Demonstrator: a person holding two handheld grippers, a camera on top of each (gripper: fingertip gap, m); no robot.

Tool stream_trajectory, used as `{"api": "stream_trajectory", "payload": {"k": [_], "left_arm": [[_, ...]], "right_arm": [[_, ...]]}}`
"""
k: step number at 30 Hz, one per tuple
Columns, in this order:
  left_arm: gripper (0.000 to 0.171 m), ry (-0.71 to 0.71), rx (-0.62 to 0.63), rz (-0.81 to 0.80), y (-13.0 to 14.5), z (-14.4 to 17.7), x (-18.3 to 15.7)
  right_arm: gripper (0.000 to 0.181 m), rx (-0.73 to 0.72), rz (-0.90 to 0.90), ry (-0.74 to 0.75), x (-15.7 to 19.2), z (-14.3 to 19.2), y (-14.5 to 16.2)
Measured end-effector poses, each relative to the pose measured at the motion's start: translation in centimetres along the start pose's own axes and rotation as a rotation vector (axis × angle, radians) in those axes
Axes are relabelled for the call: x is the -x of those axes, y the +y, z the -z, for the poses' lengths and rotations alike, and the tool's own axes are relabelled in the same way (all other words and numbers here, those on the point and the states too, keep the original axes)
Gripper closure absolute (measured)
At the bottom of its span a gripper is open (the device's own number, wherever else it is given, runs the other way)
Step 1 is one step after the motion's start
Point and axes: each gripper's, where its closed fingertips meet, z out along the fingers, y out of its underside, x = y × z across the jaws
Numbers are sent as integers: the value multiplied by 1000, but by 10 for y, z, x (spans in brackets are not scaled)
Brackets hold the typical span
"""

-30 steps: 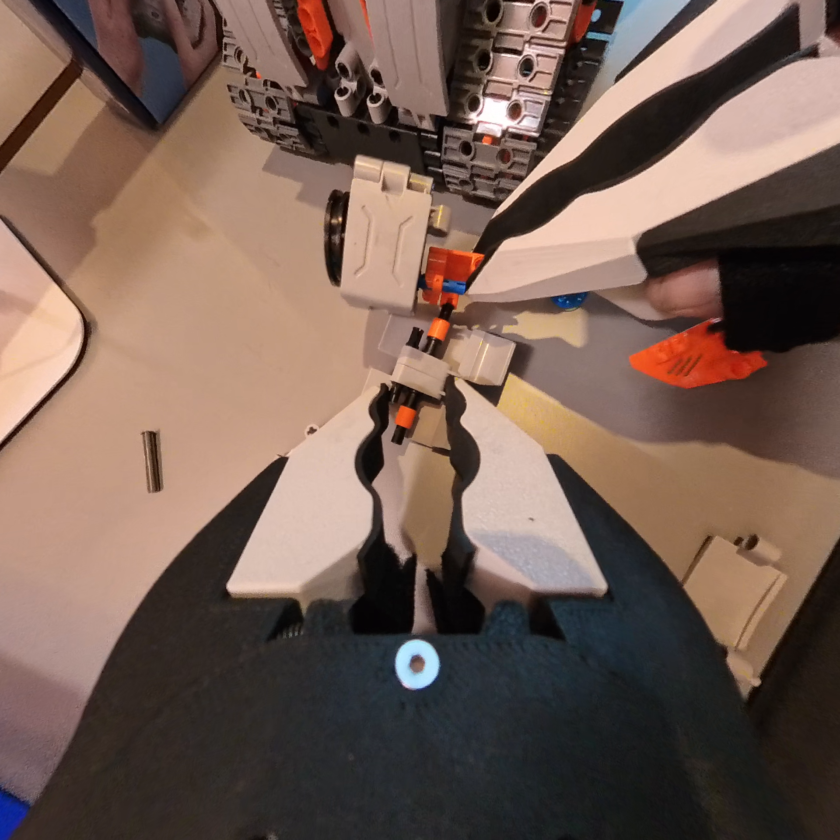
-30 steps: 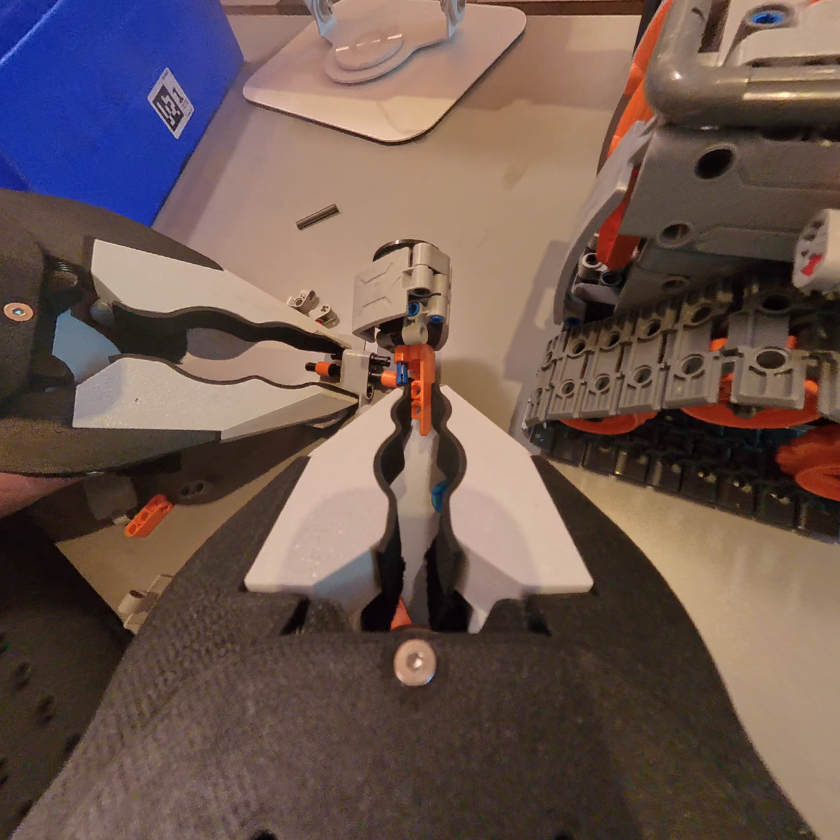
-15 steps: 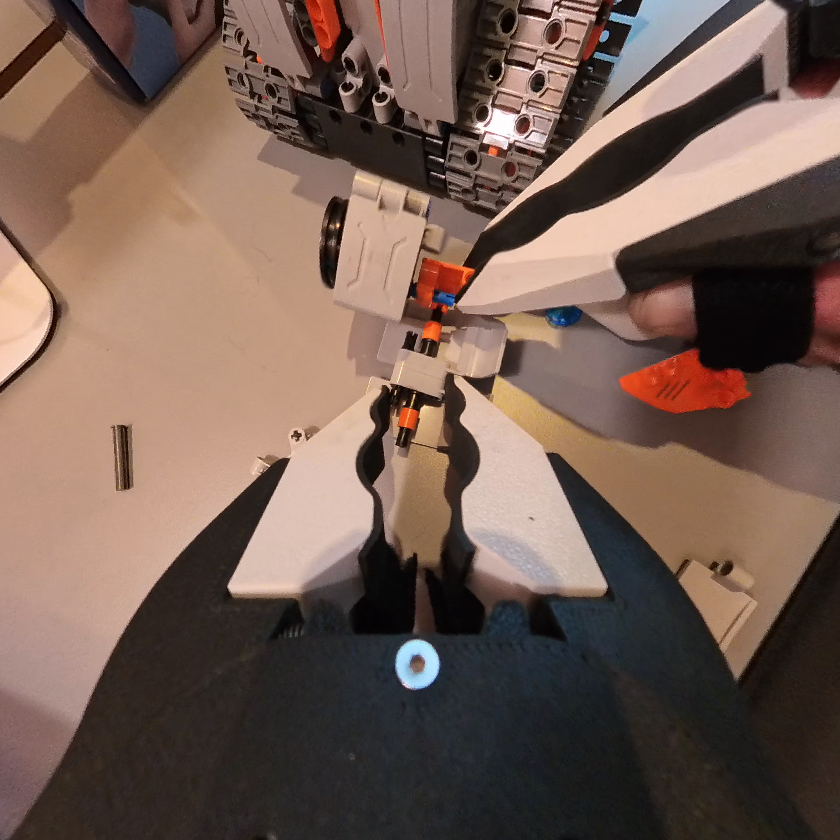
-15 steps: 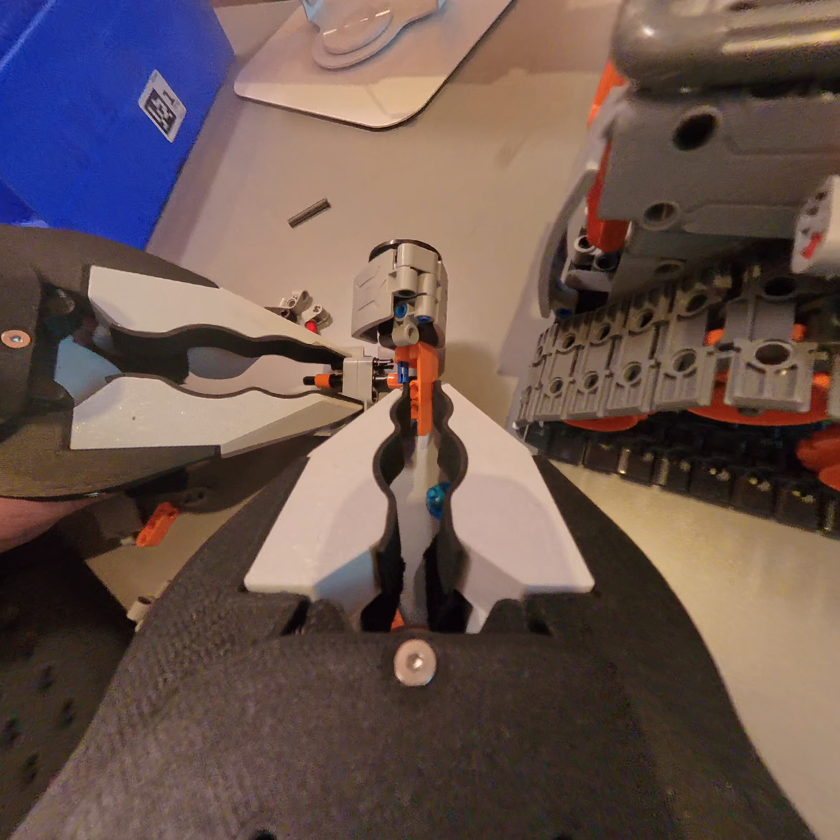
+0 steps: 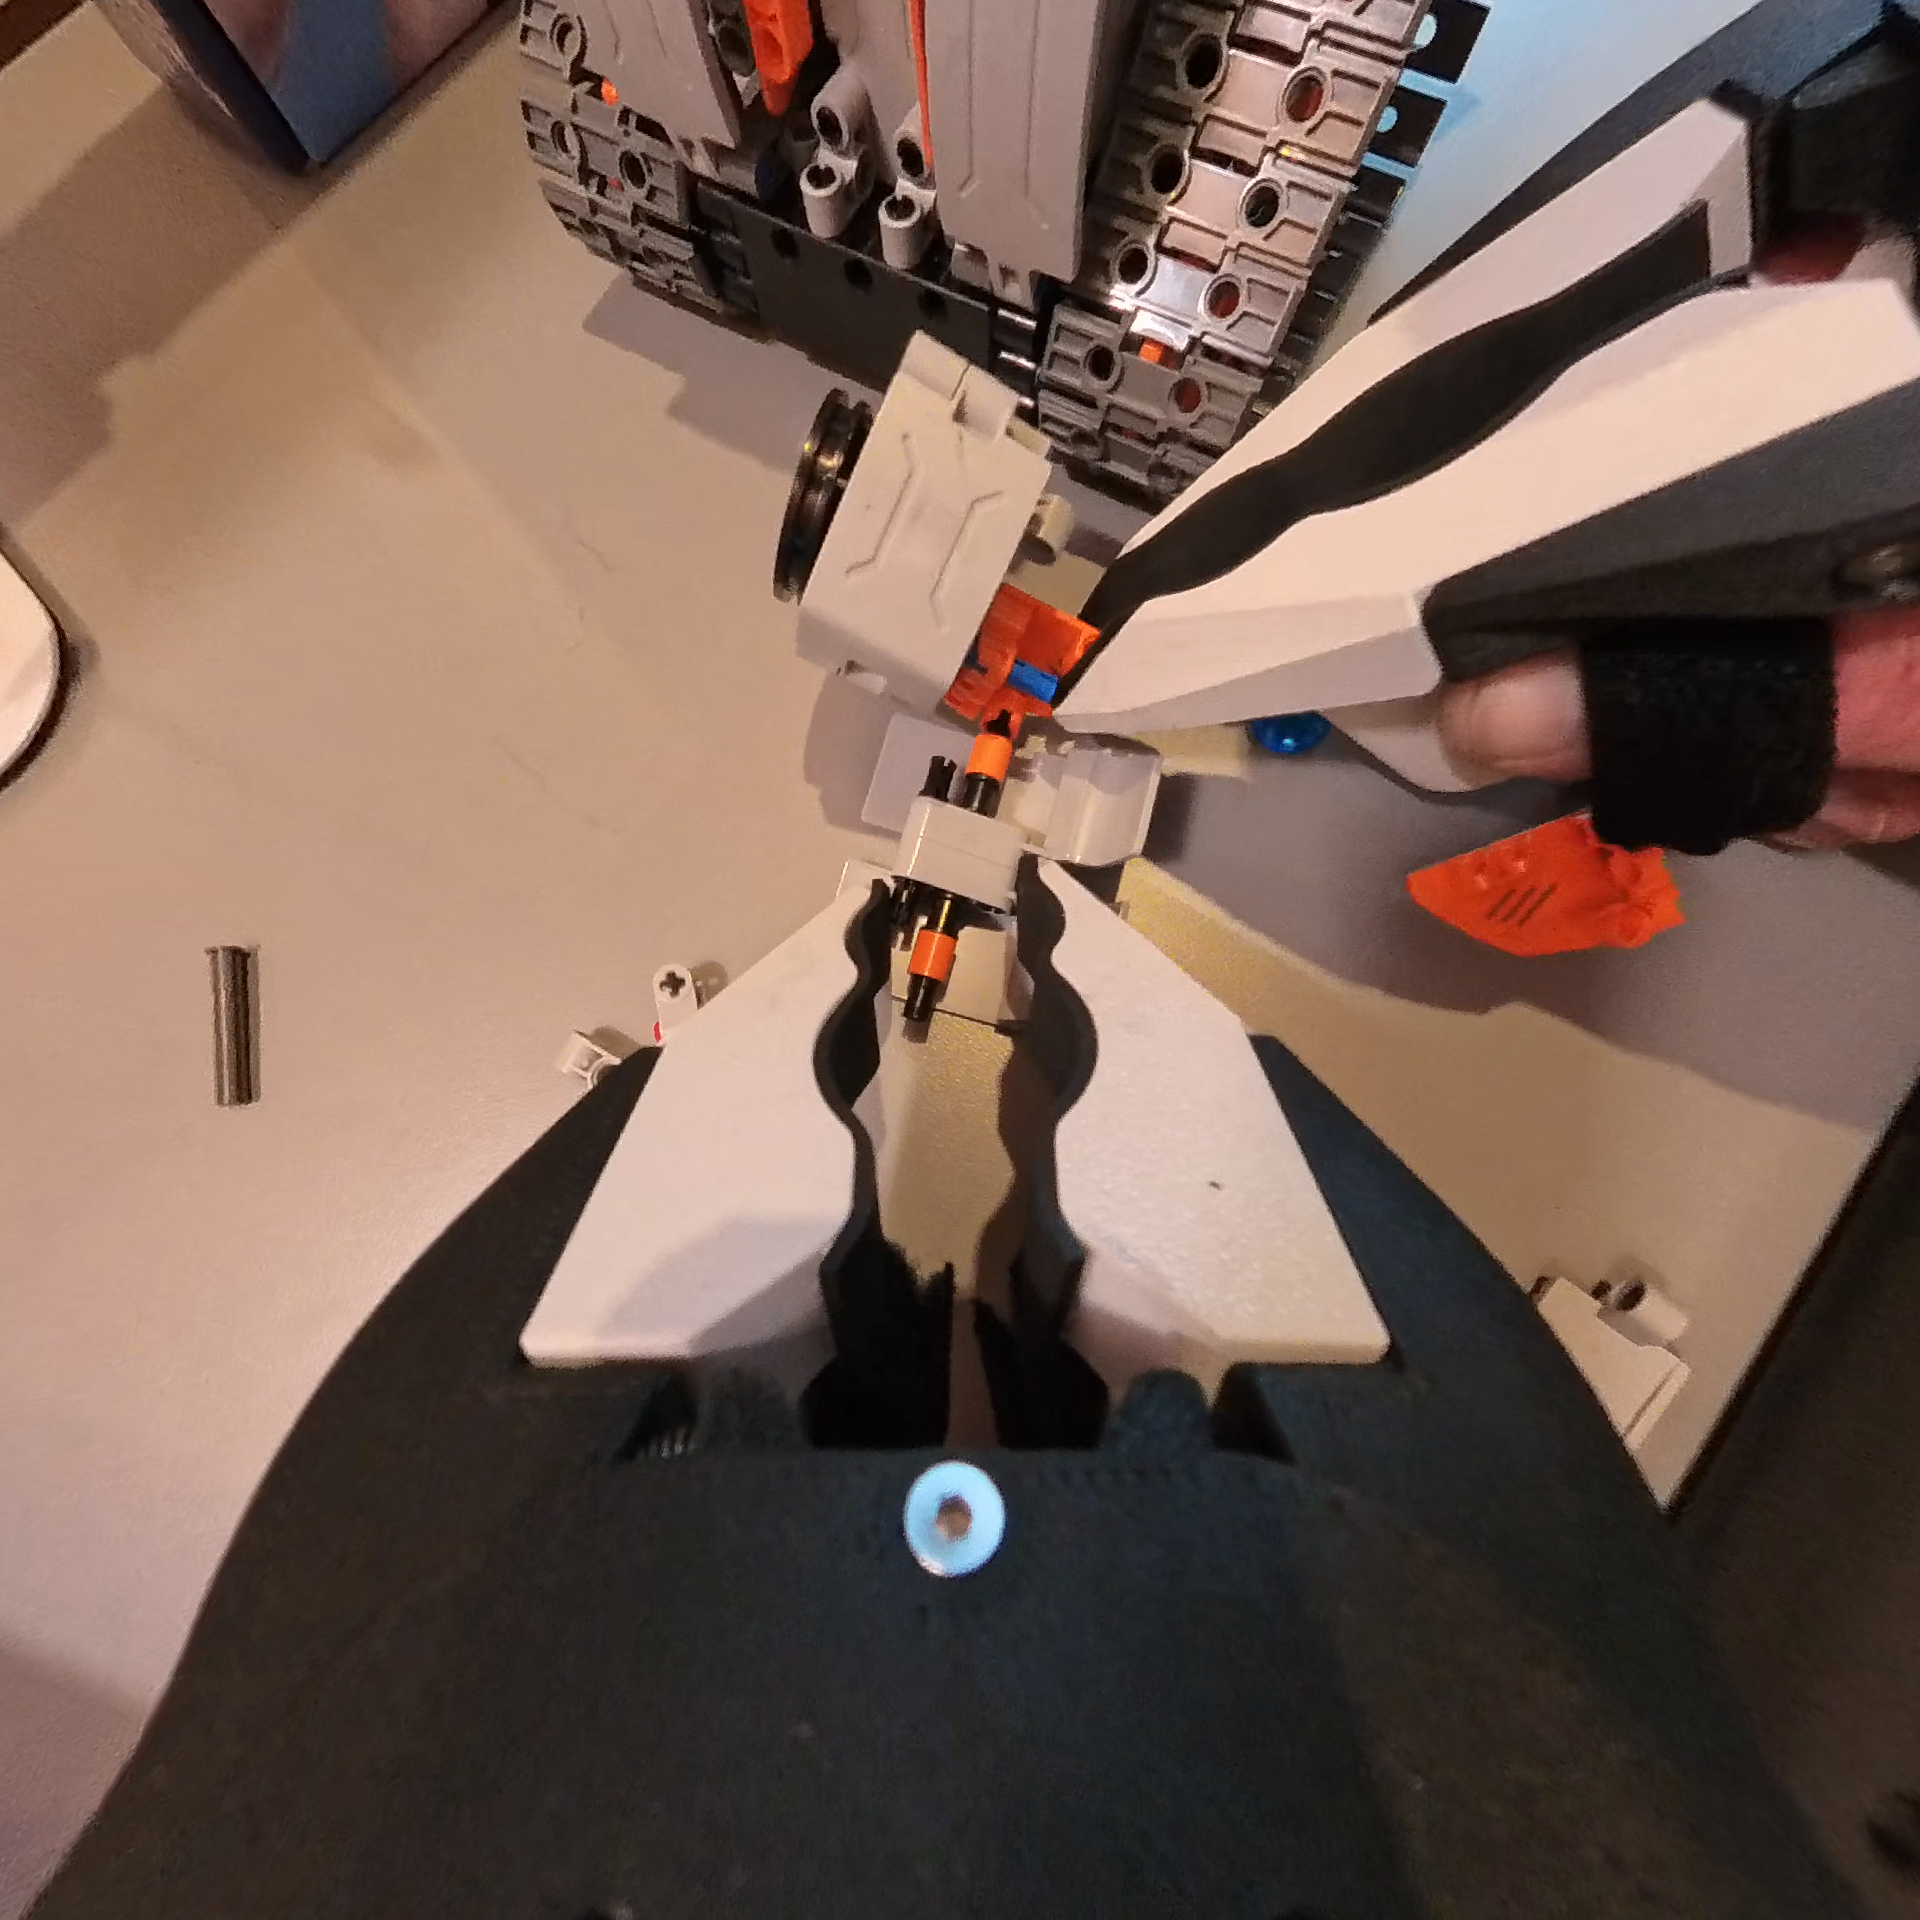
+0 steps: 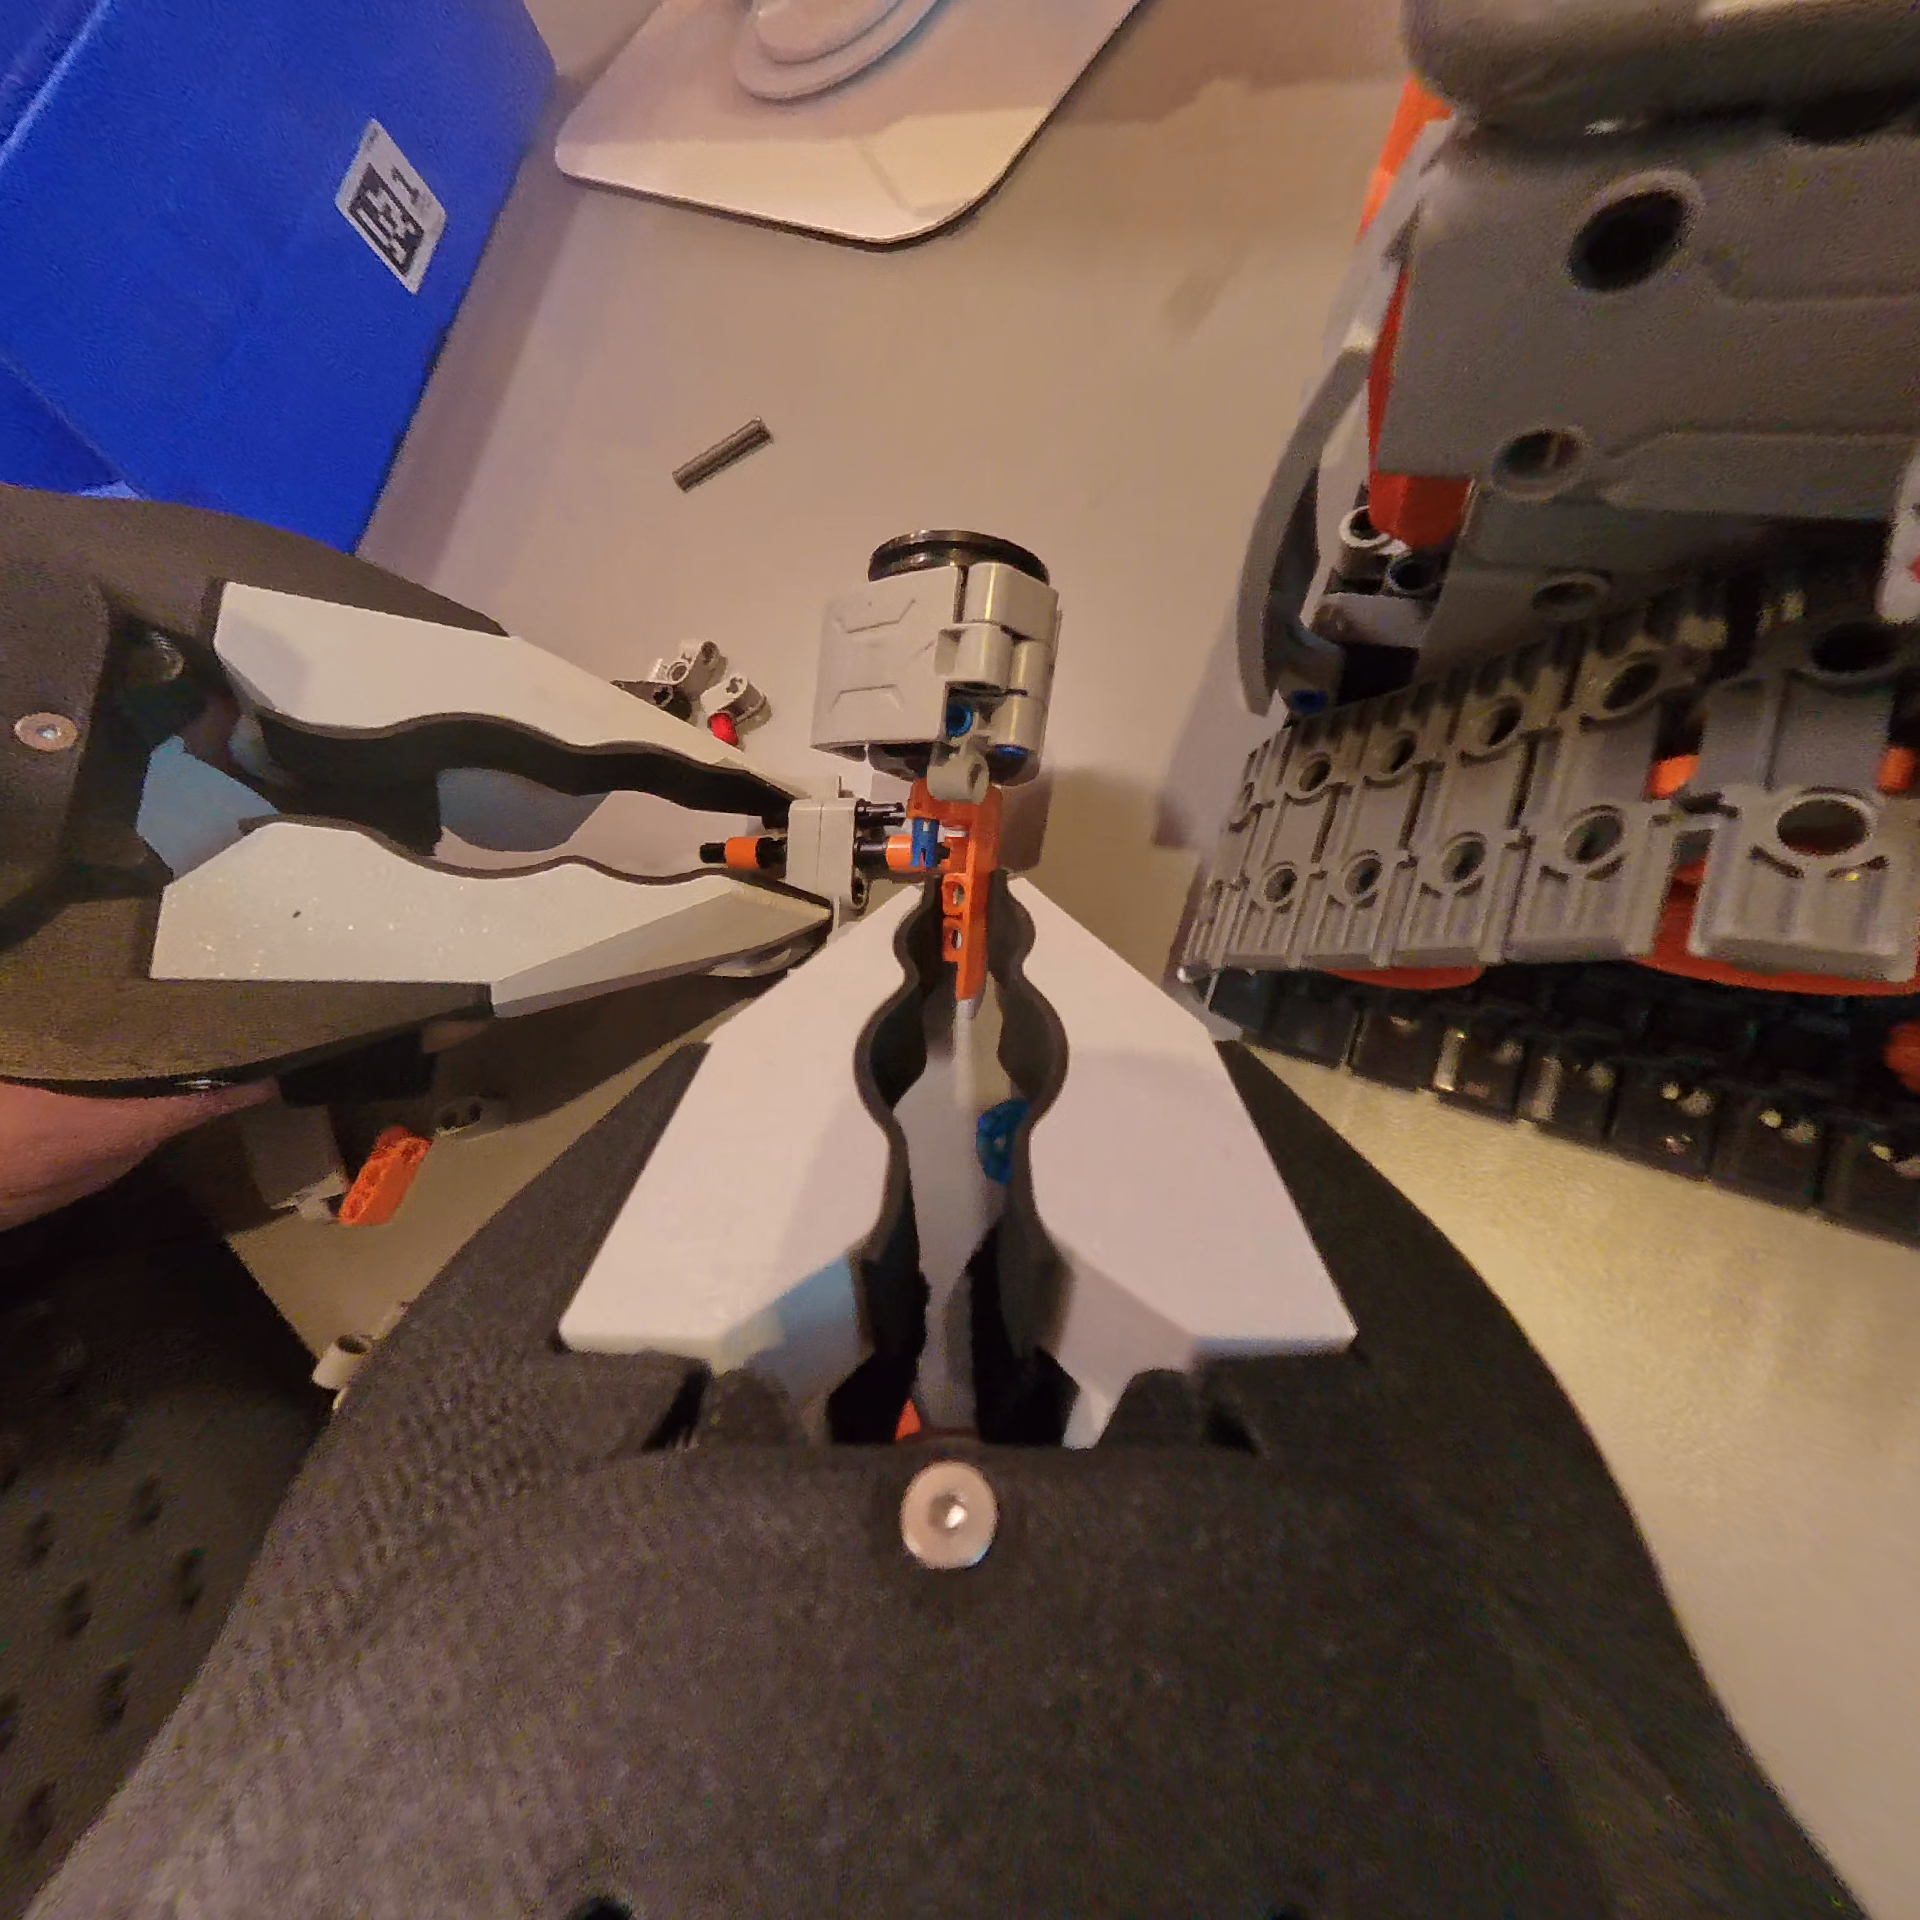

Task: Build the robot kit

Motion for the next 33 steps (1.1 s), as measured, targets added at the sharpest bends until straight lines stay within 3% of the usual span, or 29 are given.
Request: {"api": "stream_trajectory", "payload": {"k": [12, 17, 24, 30, 33], "left_arm": [[151, 77, 7, -95, 3, 2, 2], [149, 173, 27, -85, 6, 8, 0], [148, 263, 81, -228, 14, 18, -3], [119, 341, 29, -170, 10, 42, 5], [120, 385, -11, -195, 8, 57, -5]], "right_arm": [[175, 103, 165, -76, 8, -1, 1], [168, 62, 146, -166, 17, 5, -2], [170, -3, 120, -299, 28, 30, -6], [168, -48, 147, -324, 31, 41, -10], [168, -56, 179, -297, 29, 42, -13]]}}
